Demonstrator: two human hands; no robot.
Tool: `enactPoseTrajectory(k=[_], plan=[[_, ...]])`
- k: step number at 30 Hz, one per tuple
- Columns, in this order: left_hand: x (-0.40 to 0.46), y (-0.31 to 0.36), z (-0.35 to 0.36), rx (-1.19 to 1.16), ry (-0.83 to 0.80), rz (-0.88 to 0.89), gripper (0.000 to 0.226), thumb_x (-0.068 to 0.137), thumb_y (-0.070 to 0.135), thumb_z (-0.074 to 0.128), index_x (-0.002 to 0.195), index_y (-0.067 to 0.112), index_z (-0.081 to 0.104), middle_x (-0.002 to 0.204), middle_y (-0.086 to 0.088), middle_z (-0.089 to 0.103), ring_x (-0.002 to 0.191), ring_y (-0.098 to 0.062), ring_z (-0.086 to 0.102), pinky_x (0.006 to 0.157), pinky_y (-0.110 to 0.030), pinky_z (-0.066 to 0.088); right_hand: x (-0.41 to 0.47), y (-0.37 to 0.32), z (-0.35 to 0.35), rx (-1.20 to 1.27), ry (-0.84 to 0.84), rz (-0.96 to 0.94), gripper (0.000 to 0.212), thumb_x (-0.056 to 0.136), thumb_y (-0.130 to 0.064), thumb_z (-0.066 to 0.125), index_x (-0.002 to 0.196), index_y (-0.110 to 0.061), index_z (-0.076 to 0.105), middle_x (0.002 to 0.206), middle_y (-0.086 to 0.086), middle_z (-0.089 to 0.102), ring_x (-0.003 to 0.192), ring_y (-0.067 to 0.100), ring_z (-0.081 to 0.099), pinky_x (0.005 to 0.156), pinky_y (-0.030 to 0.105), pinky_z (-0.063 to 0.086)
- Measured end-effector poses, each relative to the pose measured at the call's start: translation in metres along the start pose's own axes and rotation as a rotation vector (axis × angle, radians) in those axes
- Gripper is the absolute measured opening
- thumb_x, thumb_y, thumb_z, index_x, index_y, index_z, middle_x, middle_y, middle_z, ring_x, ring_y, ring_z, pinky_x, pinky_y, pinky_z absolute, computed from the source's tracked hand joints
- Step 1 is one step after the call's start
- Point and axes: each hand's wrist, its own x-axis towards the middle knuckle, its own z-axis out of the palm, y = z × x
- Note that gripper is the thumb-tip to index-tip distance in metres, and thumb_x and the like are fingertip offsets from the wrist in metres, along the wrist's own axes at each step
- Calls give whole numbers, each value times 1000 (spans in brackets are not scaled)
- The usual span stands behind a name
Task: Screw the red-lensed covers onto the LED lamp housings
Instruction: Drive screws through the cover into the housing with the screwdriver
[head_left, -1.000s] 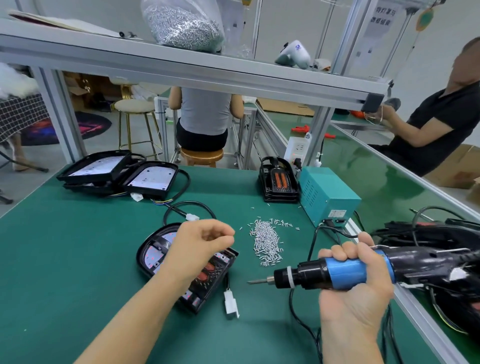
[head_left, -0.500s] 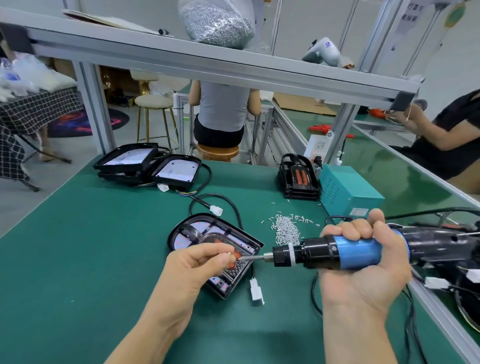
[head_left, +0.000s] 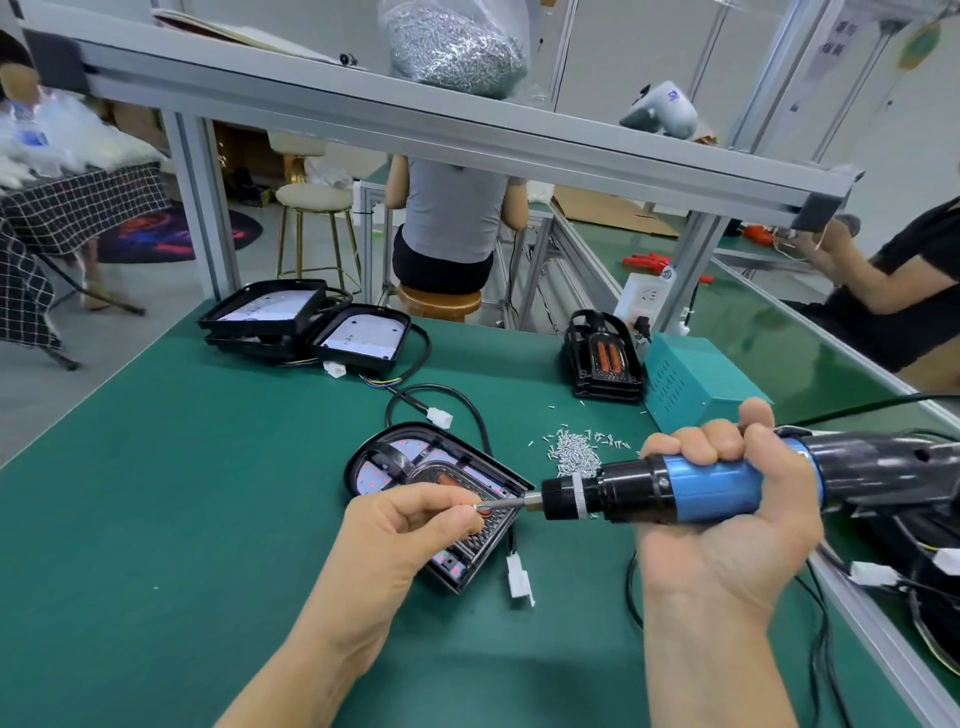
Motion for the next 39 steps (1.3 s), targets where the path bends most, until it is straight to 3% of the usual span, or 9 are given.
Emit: enactPoseTrajectory(k=[5, 8, 14, 20, 22, 27, 34, 39], plan=[[-2, -2, -1, 41, 13, 28, 24, 62, 23, 74, 81, 9, 77, 81, -17, 73, 74, -15, 65, 72, -15, 51, -1, 2, 2, -16, -19, -6, 17, 74, -15, 51, 87, -21, 60, 59, -10, 48, 50, 7, 47, 59, 21, 48], [-2, -3, 1, 135, 52, 108, 8, 74, 9, 73, 80, 14, 77, 78, -13, 73, 72, -22, 64, 72, -20, 52, -1, 4, 3, -28, -23, -23, 17, 74, -14, 51, 87, -21, 60, 59, -10, 48, 50, 7, 46, 59, 21, 48], [-1, -9, -1, 260, 46, 180, 15, 81, 4, 70, 79, 18, 75, 76, -10, 72, 79, -33, 62, 74, -24, 50, 0, 7, 2, -29, -26, -21, 18, 74, -13, 50, 87, -21, 60, 59, -10, 48, 49, 6, 46, 58, 20, 47], [2, -11, -1, 245, 5, 149, 16, 81, 7, 70, 84, 22, 76, 80, -12, 72, 84, -38, 62, 82, -39, 51, 3, 8, -2, -36, -26, -25, 18, 75, -14, 49, 87, -21, 60, 59, -9, 48, 50, 6, 46, 58, 20, 47], [3, -11, 1, 249, -2, 148, 17, 81, 8, 70, 85, 24, 76, 80, -11, 72, 81, -36, 62, 81, -38, 51, 4, 8, -3, -28, -18, -21, 17, 75, -14, 50, 87, -21, 60, 59, -9, 48, 50, 6, 46, 58, 20, 47], [9, -14, 7, 348, 2, 190, 21, 83, 5, 69, 83, 24, 77, 75, -9, 68, 66, -13, 54, 63, -18, 46, 9, 10, -5, -28, -8, -22, 18, 74, -13, 50, 86, -20, 60, 59, -9, 48, 49, 7, 47, 58, 20, 48], [15, -15, 3, 333, 13, 130, 16, 83, 6, 70, 79, 21, 73, 80, -3, 72, 74, -24, 65, 71, -30, 53, 19, 3, -4, -65, -49, -48, 18, 74, -13, 49, 88, -21, 57, 59, -10, 46, 50, 7, 45, 60, 20, 46], [19, -16, 3, 547, 86, 168, 18, 86, 11, 66, 75, 25, 70, 78, 5, 72, 66, -9, 63, 69, -22, 51, 25, 7, -6, -89, -80, -43, 20, 73, -11, 50, 90, -20, 57, 58, -8, 46, 50, 8, 45, 58, 21, 46]])
